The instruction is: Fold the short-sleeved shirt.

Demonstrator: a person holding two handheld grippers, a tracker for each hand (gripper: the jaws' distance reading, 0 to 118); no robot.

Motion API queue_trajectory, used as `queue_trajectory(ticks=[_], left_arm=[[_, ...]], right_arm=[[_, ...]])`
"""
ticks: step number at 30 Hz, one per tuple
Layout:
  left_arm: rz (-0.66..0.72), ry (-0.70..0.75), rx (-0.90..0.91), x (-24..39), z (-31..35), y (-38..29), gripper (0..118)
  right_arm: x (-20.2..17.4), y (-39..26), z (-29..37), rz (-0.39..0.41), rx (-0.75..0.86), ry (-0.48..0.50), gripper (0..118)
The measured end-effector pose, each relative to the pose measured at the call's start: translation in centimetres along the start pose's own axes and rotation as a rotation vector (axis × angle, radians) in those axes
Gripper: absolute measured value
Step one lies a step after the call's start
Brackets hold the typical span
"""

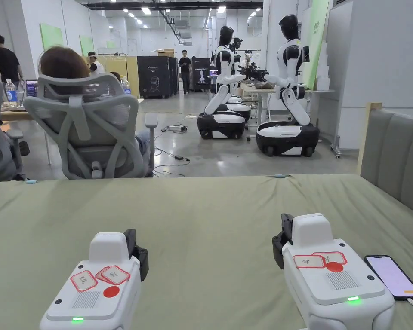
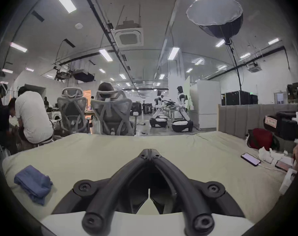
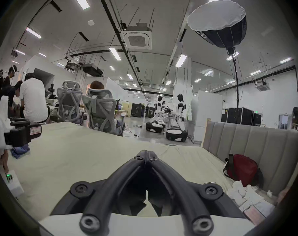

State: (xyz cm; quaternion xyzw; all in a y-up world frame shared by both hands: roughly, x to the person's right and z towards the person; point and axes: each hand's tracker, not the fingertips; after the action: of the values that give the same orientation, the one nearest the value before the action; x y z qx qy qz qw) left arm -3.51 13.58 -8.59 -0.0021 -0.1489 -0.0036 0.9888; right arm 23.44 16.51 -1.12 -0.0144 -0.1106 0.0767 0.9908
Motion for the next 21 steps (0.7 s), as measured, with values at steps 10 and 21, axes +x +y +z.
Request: queue_trajectory(ticks=[10, 21], left_arm=[[0.011, -0.03, -0.018, 0.4, 0.5, -1.2, 0], [-0.036, 0.03, 0.027, 0.8, 0.4, -1.5, 114]], right_arm=[[-0.2, -0.8, 0.4, -0.027, -0.023, -0.002, 1], [-0.6, -2.3, 0.0, -0.057, -0.004, -0.015, 118]])
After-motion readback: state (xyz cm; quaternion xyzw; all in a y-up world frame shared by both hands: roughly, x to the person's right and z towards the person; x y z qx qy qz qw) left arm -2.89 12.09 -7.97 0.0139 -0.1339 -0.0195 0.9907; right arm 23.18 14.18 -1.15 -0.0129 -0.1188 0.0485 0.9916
